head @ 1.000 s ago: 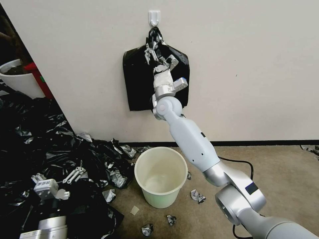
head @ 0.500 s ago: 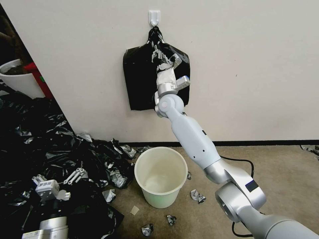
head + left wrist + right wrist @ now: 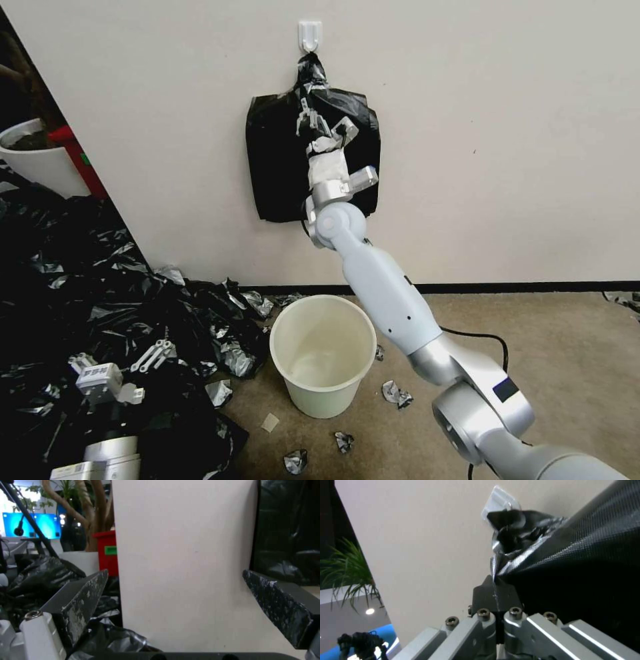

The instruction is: Place a trash bag onto the trash bin.

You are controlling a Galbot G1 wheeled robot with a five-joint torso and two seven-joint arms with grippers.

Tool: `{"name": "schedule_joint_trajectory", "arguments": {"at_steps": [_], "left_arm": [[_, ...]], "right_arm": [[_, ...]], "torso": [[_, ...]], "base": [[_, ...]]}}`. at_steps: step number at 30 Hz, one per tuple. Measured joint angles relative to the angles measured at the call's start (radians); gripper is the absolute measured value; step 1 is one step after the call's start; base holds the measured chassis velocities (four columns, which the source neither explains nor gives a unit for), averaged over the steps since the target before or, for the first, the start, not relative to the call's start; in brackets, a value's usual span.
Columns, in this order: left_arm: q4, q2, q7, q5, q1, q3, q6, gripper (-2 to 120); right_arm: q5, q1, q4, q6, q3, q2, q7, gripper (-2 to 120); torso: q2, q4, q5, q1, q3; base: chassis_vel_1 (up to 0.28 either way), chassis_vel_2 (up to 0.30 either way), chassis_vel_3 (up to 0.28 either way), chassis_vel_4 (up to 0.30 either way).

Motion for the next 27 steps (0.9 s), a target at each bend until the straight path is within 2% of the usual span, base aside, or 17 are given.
{"name": "schedule_joint_trajectory", "arguments": {"at_steps": [10, 17, 19, 22, 23, 25, 27], "left_arm": [[0.017, 0.002, 0.000, 0.002, -0.010, 0.003, -0.002, 100], [0.022, 0.008, -0.001, -0.002, -0.016, 0.002, -0.005, 100], [0.022, 0.008, -0.001, -0.003, -0.017, 0.001, -0.005, 100], [0.027, 0.014, -0.004, -0.006, -0.022, 0.001, -0.006, 100], [0.027, 0.014, -0.004, -0.006, -0.022, 0.001, -0.006, 100], [0.027, 0.019, -0.004, -0.007, -0.023, -0.001, -0.006, 100], [0.027, 0.021, -0.005, -0.007, -0.024, -0.002, -0.006, 100]], "right_arm": [[0.002, -0.084, 0.063, 0.007, -0.009, -0.001, -0.081, 0], [0.005, -0.260, 0.152, 0.008, -0.023, -0.074, -0.249, 0], [0.005, -0.270, 0.158, 0.007, -0.023, -0.078, -0.259, 0], [0.000, -0.363, 0.195, 0.003, -0.024, -0.120, -0.389, 0], [0.000, -0.363, 0.195, 0.003, -0.024, -0.120, -0.389, 0], [-0.006, -0.399, 0.206, -0.001, -0.024, -0.150, -0.475, 0], [-0.010, -0.406, 0.207, -0.002, -0.024, -0.156, -0.493, 0]], "torso": [[0.000, 0.0000, 0.0000, 0.000, 0.000], [0.000, -0.0002, 0.0001, 0.000, 0.000], [0.000, -0.0002, 0.0000, 0.000, 0.000], [0.000, 0.0000, 0.0002, 0.000, 0.000], [0.000, 0.0000, 0.0002, 0.000, 0.000], [0.000, -0.0001, 0.0000, 0.000, 0.000], [0.000, -0.0001, 0.0001, 0.000, 0.000]], "base": [[0.000, 0.000, 0.000, 0.000], [0.000, 0.000, 0.000, 0.000], [0.000, 0.000, 0.000, 0.000], [0.000, 0.000, 0.000, 0.000], [0.000, 0.000, 0.000, 0.000], [0.000, 0.000, 0.000, 0.000], [0.000, 0.000, 0.000, 0.000]]}}
